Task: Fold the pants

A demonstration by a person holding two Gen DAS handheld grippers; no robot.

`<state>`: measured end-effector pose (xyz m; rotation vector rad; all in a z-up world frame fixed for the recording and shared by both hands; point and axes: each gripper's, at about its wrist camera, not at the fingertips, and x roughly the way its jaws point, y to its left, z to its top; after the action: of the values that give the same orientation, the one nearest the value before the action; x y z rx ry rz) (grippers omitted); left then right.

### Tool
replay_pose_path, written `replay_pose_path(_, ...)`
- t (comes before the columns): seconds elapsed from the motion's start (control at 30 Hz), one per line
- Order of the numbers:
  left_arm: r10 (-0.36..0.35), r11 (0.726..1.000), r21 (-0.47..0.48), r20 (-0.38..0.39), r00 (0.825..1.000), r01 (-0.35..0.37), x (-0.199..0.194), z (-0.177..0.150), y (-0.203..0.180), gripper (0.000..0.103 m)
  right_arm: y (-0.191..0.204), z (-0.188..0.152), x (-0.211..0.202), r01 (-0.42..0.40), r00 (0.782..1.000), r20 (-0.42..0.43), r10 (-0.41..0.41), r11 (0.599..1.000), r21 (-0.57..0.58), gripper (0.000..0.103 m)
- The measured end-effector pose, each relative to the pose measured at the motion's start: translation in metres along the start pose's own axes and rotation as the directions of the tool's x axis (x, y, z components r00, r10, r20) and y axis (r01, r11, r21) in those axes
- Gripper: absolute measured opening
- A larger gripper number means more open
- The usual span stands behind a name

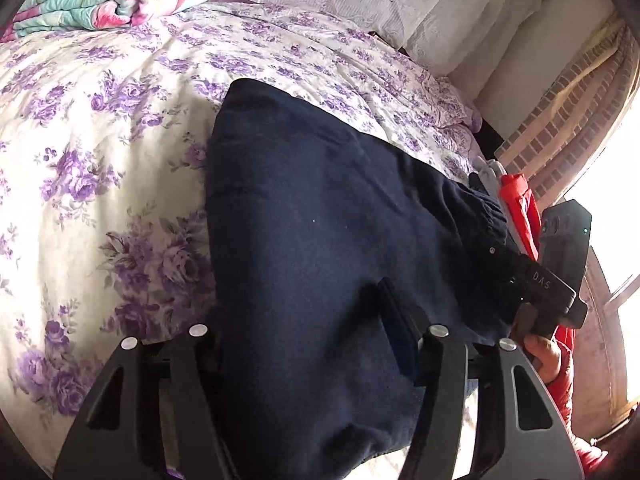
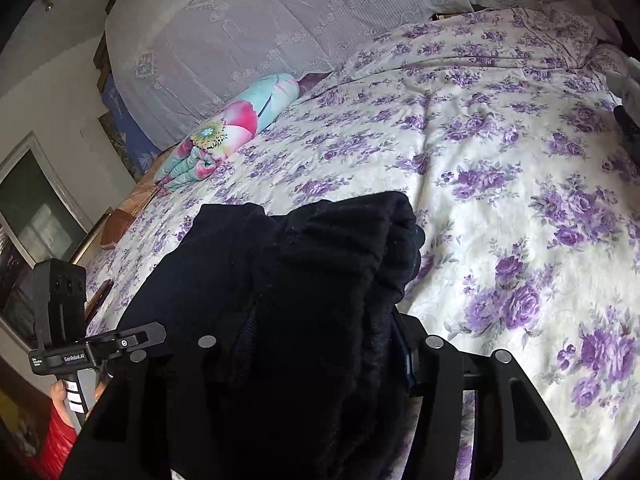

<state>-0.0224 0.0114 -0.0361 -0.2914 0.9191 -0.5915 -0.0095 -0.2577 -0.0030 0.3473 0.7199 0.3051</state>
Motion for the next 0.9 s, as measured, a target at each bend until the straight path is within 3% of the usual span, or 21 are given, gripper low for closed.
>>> replay_pose_path(0.13,0.047,0.995,0.082,0.083,0.995,-0.054,-0.021,-0.004,-0.016,0.021,0.016,-0.001,-0.017,0.015,0.997,0.073,-0.012,0.999,-0.049,0.051)
replay_pose_path(0.2,0.038,0.994,0.098,0.108,0.993,-0.049,-0.029,-0.002,-0.022,0.017,0.020,0.001,-0.026,0.001,0.995,0.101,0.004,0.999,-0.045,0.050)
replay_pose_path(0.53,0.056,0.978,0.188,0.200,0.978,-0.095,-0.045,0.038,-0.058,0.017,0.034,0.054,-0.046,-0.004,0.986,0.167,0.020,0.996,-0.091,0.050)
replay_pose_path(0.73,0.068,0.972,0.203,0.230,0.971,-0.116,-0.036,0.084,-0.065,0.017,0.029,0.092,-0.037,0.005,0.980,0.200,0.012,0.997,-0.082,0.050)
replay_pose_path(0.9,0.092,0.964,0.220,0.245,0.965,-0.148,-0.012,0.141,-0.067,0.017,0.017,0.143,-0.013,0.030,0.975,0.224,-0.012,0.997,-0.076,0.050)
